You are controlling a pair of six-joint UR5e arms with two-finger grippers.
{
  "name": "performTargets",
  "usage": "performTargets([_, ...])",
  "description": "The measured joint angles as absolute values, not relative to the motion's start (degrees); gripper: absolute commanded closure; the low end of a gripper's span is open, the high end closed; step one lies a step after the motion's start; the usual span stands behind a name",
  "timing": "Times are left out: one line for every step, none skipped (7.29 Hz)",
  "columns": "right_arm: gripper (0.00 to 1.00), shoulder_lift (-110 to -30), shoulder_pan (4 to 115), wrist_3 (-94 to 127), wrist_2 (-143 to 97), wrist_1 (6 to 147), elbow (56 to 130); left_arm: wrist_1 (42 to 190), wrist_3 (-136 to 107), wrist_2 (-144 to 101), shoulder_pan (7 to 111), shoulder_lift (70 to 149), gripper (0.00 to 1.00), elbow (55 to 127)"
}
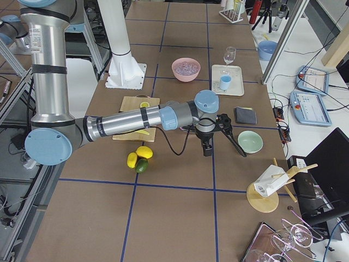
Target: Put ice in cup with scoop
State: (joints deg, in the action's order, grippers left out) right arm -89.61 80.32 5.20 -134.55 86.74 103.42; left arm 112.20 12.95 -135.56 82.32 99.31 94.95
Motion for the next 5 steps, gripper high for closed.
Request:
performTargets([0.0, -89.47, 78.99, 6.02, -134.61, 85.27, 103.39, 116.54, 12.17, -135.3, 76.78, 99.56, 0.0, 95.3])
performTargets([0.0, -89.42, 77.54, 8.46, -134.64, 83.02, 103.37, 118.96, 11.46, -135.01, 71.45, 100.64, 0.0, 95.45])
performTargets([0.0, -89.48, 76.36, 11.55, -134.64, 80.59, 103.4, 121.66, 11.13, -134.78, 66.43, 102.36, 0.0, 95.33])
performTargets([0.0, -89.7, 75.76, 13.74, -134.65, 78.3, 103.42, 124.7, 10.96, -133.74, 61.36, 104.24, 0.0, 95.06])
performTargets([0.0, -89.93, 75.5, 14.69, -134.65, 76.98, 103.44, 126.44, 10.87, -130.98, 55.16, 106.27, 0.0, 94.43])
